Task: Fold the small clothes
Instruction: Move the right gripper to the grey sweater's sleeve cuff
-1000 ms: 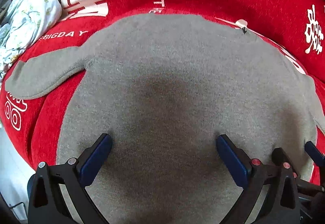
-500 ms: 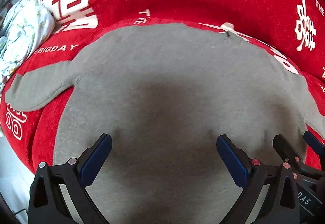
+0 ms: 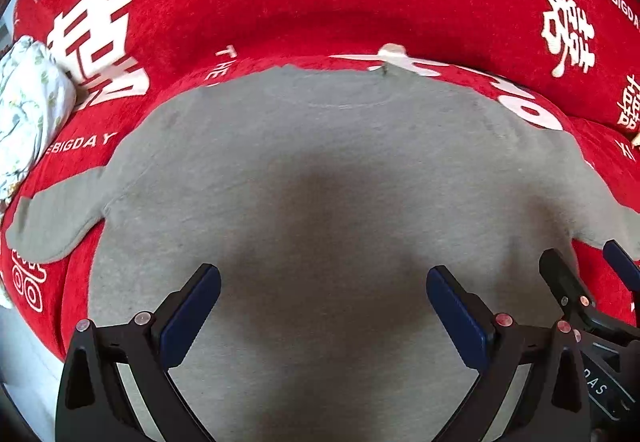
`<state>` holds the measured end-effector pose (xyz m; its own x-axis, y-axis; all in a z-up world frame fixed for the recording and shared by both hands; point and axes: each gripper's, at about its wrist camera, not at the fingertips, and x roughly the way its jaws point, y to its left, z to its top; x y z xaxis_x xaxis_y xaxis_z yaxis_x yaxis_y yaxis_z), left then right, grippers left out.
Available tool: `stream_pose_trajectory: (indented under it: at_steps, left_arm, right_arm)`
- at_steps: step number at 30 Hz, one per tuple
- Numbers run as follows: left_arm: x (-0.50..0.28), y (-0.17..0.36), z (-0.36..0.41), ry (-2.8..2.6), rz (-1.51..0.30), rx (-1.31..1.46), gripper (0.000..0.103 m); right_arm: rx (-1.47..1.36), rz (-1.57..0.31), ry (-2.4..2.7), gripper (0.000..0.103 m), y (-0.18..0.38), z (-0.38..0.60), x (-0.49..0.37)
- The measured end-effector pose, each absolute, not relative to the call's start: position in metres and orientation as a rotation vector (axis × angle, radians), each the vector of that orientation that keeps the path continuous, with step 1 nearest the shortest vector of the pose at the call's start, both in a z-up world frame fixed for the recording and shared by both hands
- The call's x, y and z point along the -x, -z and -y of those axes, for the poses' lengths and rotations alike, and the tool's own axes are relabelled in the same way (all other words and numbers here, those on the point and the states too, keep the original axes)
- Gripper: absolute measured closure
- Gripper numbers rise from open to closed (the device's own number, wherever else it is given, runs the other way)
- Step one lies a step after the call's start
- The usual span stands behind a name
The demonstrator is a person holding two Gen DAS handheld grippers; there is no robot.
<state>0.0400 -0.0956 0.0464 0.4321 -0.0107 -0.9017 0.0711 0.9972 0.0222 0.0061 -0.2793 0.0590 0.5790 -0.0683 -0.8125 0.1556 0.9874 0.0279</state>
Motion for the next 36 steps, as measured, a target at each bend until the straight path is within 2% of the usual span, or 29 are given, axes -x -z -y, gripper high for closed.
stream_pose_trajectory:
  at_steps: [36]
  left_arm:
    - [-0.06, -0.04, 0.273, 0.228, -1.108, -0.207, 0.0]
  right_arm:
    - [-0.219, -0.885, 0.407, 0.002, -0.055, 0.476, 0.029]
